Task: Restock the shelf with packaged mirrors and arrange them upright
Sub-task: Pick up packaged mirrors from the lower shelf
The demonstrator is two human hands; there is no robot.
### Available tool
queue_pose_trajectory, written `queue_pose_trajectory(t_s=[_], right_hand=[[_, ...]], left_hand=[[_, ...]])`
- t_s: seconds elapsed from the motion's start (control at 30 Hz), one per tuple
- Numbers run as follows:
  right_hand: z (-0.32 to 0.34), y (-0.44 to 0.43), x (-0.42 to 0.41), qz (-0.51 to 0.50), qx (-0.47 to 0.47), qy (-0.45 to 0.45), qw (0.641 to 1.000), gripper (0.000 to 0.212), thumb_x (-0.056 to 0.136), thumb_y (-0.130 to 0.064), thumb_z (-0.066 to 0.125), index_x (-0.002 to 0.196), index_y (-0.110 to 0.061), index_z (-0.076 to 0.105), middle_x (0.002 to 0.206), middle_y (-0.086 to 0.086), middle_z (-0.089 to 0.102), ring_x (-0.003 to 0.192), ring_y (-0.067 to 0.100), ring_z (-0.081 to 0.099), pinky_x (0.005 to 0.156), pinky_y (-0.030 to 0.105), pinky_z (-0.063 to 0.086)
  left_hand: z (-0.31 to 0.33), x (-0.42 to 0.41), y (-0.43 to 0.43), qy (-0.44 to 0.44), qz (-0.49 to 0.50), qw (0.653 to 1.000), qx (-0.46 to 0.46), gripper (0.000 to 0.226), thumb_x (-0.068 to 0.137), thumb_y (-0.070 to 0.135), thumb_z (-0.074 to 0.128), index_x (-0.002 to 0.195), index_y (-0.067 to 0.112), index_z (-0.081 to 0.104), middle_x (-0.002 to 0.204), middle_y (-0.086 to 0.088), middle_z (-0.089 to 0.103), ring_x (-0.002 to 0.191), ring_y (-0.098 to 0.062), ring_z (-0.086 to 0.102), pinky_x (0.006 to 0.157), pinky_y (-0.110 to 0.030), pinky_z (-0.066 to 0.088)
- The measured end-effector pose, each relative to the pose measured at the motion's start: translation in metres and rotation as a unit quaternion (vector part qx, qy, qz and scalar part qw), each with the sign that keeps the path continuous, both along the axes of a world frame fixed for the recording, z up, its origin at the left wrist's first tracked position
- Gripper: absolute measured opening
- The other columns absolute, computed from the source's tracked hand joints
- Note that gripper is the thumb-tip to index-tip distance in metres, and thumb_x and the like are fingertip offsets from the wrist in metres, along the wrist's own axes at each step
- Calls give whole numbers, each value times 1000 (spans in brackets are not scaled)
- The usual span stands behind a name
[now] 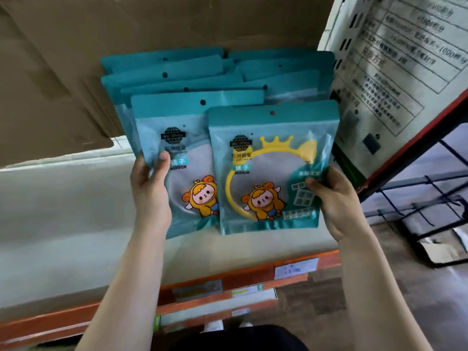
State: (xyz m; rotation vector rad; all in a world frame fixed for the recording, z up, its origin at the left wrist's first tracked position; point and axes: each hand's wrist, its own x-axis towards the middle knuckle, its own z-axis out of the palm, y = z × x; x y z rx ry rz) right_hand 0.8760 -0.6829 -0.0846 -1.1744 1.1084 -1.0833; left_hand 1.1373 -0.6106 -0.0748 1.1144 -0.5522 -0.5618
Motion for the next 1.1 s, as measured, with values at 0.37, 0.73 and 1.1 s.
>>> queue_pose_trajectory(t_s=[0.37,0.73,1.1], right_hand=[[-5,-42,21,-90,-65,111,988,28,93,1,48,116,-15,51,97,0,60,79,7,59,74,29,49],[-21,-49,35,-185,-88,247,947,36,87,-8,61,121,-5,51,116,14,57,96,21,52,82,34,44],[-36,16,79,-63,-146,470,868,74,62,-39,84,114,-7,43,116,14,45,112,36,45,80,41,43]], left_hand=[[-27,16,-23,-224,128,965,58,56,91,10,58,134,-4,25,120,-17,56,102,-8,61,85,-11,46],[-47,-3,-1,-545,150,794,224,67,55,25,89,102,15,41,90,-15,59,83,-33,55,73,-40,44],[-53,-6,-7,-598,94,727,323,68,50,35,89,98,21,42,95,-13,58,86,-36,57,69,-42,45]])
